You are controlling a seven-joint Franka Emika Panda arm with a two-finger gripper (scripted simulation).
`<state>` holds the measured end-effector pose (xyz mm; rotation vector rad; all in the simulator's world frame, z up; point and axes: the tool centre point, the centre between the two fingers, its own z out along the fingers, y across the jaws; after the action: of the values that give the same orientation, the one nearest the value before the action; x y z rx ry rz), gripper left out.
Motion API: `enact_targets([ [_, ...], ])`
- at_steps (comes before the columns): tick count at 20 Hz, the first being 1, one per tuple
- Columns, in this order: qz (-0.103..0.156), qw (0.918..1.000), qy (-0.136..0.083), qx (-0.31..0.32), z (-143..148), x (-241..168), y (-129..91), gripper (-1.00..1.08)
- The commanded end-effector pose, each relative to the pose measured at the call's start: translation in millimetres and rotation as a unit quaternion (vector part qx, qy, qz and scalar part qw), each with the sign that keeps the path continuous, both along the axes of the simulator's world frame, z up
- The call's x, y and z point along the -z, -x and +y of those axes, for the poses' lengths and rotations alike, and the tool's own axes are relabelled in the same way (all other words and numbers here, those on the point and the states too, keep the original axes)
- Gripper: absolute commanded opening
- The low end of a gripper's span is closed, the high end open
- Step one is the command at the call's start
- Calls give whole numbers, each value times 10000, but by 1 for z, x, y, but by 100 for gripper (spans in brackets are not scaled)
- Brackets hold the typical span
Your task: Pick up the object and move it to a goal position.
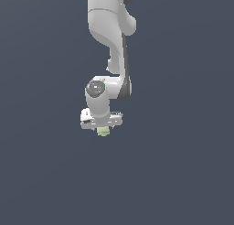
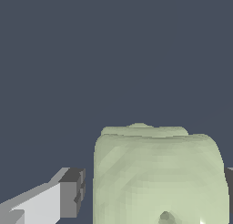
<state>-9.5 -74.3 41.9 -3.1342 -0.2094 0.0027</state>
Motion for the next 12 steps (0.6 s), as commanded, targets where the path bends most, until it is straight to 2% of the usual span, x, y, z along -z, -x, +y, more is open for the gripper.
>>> enact_targets([
  [1,-8,10000,1,-1,0,2,-1,100],
  [2,-8,10000,1,-1,0,2,-1,-100],
  [12,-11,10000,3,0,0,2,-1,-100],
])
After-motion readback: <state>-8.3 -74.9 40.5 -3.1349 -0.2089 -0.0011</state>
